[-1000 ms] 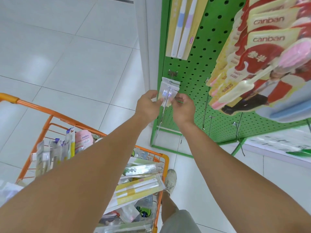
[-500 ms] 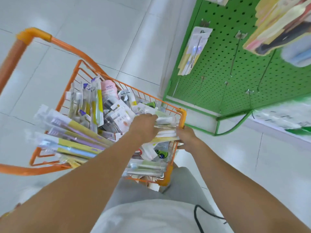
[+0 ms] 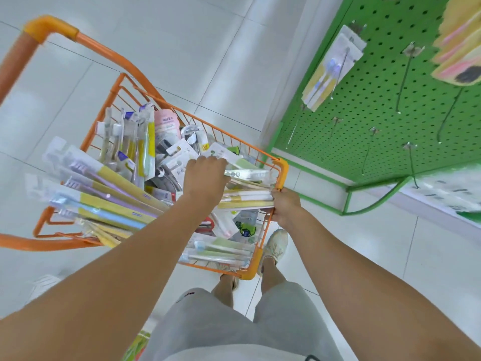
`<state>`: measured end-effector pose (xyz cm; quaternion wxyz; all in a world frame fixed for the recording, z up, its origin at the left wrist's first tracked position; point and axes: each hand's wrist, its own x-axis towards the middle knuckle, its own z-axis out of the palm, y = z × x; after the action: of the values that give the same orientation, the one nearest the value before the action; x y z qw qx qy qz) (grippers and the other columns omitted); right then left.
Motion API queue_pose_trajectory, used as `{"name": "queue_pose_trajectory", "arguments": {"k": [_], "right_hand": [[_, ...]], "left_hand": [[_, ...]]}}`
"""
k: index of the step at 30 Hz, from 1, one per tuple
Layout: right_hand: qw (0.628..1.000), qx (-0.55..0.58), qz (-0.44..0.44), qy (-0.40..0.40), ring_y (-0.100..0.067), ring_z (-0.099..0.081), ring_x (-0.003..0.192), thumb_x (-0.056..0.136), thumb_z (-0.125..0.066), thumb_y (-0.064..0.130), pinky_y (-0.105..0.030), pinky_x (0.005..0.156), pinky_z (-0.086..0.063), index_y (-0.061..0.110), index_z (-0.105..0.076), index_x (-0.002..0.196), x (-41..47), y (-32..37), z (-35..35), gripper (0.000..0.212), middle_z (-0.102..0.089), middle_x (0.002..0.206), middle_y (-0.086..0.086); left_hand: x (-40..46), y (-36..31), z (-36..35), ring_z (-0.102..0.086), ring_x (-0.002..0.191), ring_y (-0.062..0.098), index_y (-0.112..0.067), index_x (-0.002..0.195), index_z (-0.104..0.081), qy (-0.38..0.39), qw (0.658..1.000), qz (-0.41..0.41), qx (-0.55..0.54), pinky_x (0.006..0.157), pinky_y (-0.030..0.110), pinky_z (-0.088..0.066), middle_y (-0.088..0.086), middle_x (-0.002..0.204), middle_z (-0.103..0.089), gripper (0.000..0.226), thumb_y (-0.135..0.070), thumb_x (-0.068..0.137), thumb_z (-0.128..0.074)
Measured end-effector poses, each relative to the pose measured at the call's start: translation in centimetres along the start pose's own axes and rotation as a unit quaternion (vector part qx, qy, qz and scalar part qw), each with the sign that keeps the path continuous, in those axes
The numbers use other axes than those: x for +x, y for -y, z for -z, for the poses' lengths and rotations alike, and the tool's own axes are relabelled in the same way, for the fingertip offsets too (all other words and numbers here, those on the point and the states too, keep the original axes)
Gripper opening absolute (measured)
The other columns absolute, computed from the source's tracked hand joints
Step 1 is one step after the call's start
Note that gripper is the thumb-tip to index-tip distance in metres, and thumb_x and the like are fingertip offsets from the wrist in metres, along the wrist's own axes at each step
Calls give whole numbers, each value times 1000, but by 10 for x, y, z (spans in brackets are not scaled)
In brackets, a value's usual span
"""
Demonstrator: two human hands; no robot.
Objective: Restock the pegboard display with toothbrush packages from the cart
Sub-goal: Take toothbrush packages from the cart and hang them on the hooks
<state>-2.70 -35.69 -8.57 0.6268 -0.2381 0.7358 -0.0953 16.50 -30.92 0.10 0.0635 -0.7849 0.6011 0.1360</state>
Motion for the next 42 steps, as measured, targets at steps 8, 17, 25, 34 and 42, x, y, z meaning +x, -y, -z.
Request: {"name": "queue_pose_trajectory", "arguments": {"k": [8,17,25,34,42], "right_hand": [[999,-20,27,8,-40,-72,92,93,-62,27,-56,71,-62,23,-69,91,8,3,-70,9,-72,103,-15],[987,-37,-8,158,-28,-62,94,105,-51,20,-43,92,-56,14,-46,139,-33,20,-89,34,-65,115,-10],[563,-631,529,68,-28,-50,125,83,-72,32,-41,93,-46,23,-44,147,-94,13,-142,70,-54,138,-3],[611,-535,583,28,-26,-61,86,99,-53,19,-37,66,-43,14,-61,117,-116,6,-152,20,-64,99,-3],[764,-409,473,158,-11,-55,77,90,-74,22,-29,67,-43,20,-66,101,-119,0,-168,14,-59,83,11]], "left_hand": [[-30,59,-6,-44,133,30,-10,137,-52,-115,967,105,-199,109,43,-39,10,140,-51,48,-21,93,-67],[-90,93,-15,-47,126,31,-8,132,-54,-197,940,173,-216,105,42,-38,10,130,-55,50,-20,87,-73],[-104,108,-25,-44,131,30,-11,141,-50,-135,939,221,-226,109,40,-35,9,139,-53,57,-3,87,-64],[-119,121,6,-54,111,4,-22,141,-42,-233,750,311,-536,95,20,-45,-10,127,-52,80,-46,77,-82],[-108,106,-1,-64,106,13,-22,142,-44,-146,687,359,-615,93,39,-56,-7,120,-61,84,-49,74,-84]]}}
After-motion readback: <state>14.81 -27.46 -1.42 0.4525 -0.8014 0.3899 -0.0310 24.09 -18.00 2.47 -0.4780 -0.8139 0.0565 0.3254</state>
